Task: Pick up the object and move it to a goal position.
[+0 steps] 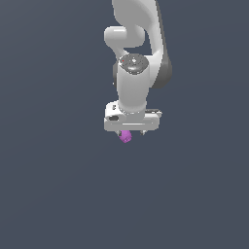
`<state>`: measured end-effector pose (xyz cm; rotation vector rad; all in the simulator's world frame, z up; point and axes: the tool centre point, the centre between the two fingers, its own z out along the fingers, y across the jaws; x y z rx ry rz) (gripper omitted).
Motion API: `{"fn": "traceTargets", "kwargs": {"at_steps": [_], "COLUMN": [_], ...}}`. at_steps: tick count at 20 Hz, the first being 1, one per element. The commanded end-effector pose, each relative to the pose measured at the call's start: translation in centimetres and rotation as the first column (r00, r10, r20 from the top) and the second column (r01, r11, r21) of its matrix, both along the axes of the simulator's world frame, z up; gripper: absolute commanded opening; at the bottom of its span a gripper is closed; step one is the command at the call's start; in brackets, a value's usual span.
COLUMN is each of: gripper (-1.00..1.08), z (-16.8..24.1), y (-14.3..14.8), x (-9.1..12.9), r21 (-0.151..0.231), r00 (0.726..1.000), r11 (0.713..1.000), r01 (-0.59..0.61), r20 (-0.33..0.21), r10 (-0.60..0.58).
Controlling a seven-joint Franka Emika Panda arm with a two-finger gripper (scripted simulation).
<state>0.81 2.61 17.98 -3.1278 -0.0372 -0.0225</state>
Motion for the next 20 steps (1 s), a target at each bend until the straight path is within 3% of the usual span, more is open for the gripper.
{"fn": "traceTargets", "kwargs": {"at_steps": [1, 11, 20], "gripper": [1.0, 1.0, 1.0], "z": [0.0, 0.7, -0.1], "y": [0.0, -3.3, -3.2], "x": [0.0, 0.3, -0.2], "r21": [0.0, -0.017, -0.018], "r00": [1.0, 1.0, 1.0], "r11": [1.0, 1.0, 1.0], "r01": [0.0, 0.015, -0.02], "r20": [0.0, 0.002, 0.001], "r10": [0.0, -0.015, 0.02]}}
